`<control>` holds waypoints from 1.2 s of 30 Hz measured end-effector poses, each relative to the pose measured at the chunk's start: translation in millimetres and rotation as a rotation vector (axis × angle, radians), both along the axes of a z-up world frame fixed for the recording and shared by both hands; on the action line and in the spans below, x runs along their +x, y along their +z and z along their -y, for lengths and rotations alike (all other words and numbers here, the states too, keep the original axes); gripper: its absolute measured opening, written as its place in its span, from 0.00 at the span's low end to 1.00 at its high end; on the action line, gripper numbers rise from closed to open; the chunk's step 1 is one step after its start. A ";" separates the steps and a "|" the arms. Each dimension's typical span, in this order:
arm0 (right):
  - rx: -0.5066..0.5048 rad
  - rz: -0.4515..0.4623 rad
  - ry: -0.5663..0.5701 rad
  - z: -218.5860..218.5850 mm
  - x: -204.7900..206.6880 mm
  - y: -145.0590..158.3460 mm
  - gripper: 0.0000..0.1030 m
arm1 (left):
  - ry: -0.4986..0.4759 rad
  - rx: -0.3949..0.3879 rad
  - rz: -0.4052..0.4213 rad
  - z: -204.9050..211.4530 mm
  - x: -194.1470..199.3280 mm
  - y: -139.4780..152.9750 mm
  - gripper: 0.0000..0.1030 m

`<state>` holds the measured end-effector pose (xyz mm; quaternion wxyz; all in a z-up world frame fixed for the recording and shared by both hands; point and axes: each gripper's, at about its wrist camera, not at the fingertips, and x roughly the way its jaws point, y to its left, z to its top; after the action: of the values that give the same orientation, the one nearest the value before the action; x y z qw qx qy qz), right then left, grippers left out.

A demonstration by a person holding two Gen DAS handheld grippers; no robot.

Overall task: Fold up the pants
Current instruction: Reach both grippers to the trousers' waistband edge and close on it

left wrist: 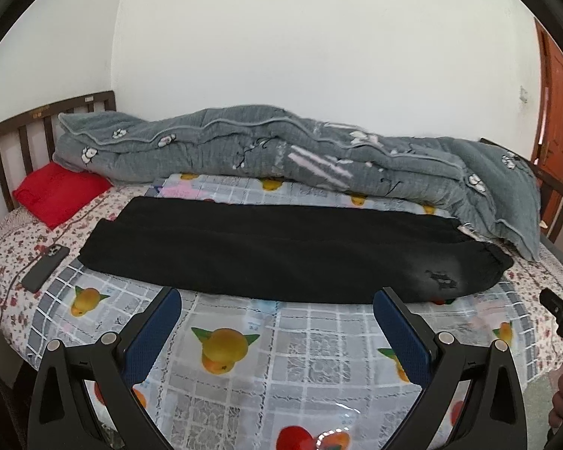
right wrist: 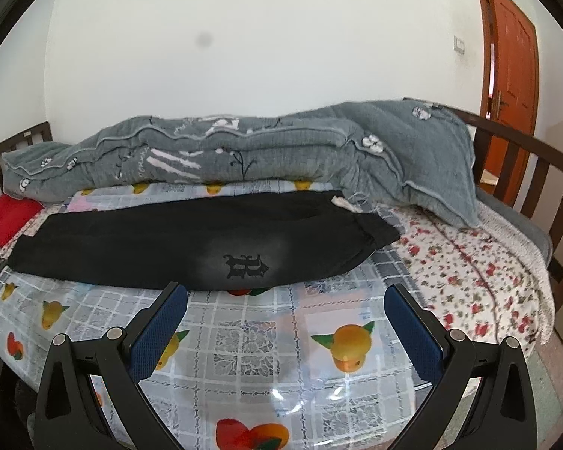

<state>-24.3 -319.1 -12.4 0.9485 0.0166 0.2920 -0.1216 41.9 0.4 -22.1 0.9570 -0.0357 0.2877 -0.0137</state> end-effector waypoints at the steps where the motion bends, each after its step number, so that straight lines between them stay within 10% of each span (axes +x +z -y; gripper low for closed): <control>1: -0.003 -0.014 -0.002 0.6 6.2 -6.9 1.00 | 0.000 -0.009 -0.009 -2.8 5.5 -7.0 1.00; 9: -0.040 -0.065 -0.025 15.1 46.6 -62.6 0.98 | -0.008 -0.107 -0.113 -36.4 49.3 -71.2 0.90; 13: -0.003 -0.132 -0.048 35.2 71.3 -88.1 0.75 | 0.024 -0.104 -0.171 -57.1 75.3 -103.9 0.87; 27: 0.340 -0.166 -0.063 100.1 140.4 -141.3 0.67 | 0.216 -0.423 -0.198 -162.2 131.2 -155.1 0.66; 33: 0.319 -0.159 -0.074 96.8 168.7 -146.3 0.68 | 0.305 -0.427 -0.236 -184.1 161.6 -162.1 0.30; 36: 0.287 -0.174 -0.075 91.1 182.1 -146.6 0.52 | 0.334 -0.363 -0.262 -185.5 172.0 -161.3 0.09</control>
<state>157.8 -410.3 -159.0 0.9023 0.1522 0.3865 -0.1151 214.0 185.8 -183.5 0.8786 -0.2548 0.3919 0.0976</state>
